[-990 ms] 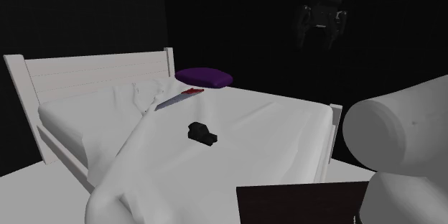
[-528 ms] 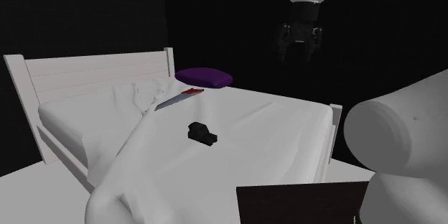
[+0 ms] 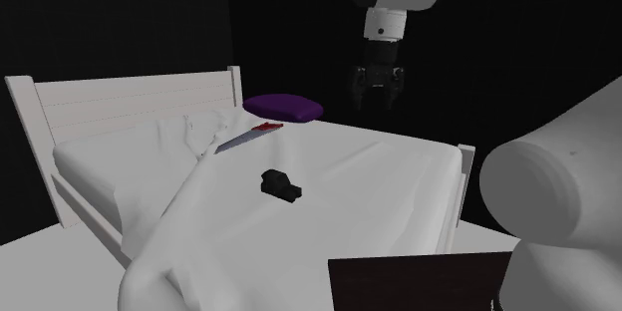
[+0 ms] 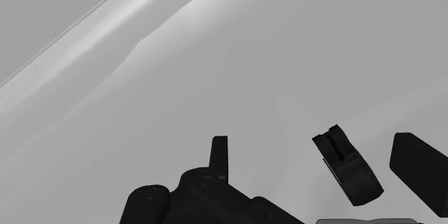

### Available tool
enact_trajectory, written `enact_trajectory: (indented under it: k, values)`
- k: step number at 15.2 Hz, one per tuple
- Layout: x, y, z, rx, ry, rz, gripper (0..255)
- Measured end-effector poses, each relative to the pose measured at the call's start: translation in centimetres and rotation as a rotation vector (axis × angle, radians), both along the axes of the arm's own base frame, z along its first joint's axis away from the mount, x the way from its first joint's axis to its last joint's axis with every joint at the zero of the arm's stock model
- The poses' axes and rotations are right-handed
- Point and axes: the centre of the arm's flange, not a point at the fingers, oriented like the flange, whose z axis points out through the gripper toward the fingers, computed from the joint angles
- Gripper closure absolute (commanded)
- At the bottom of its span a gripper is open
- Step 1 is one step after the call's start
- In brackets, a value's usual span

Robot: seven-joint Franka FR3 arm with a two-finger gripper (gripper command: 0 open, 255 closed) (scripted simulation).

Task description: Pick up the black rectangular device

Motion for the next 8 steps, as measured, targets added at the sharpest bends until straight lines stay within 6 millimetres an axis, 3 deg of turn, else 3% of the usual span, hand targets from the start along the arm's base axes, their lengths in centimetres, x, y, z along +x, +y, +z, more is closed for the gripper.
enact_trajectory:
  k: [8]
  values:
    - [4.8,6.9,-6.6,-0.025,0.01,0.098,0]
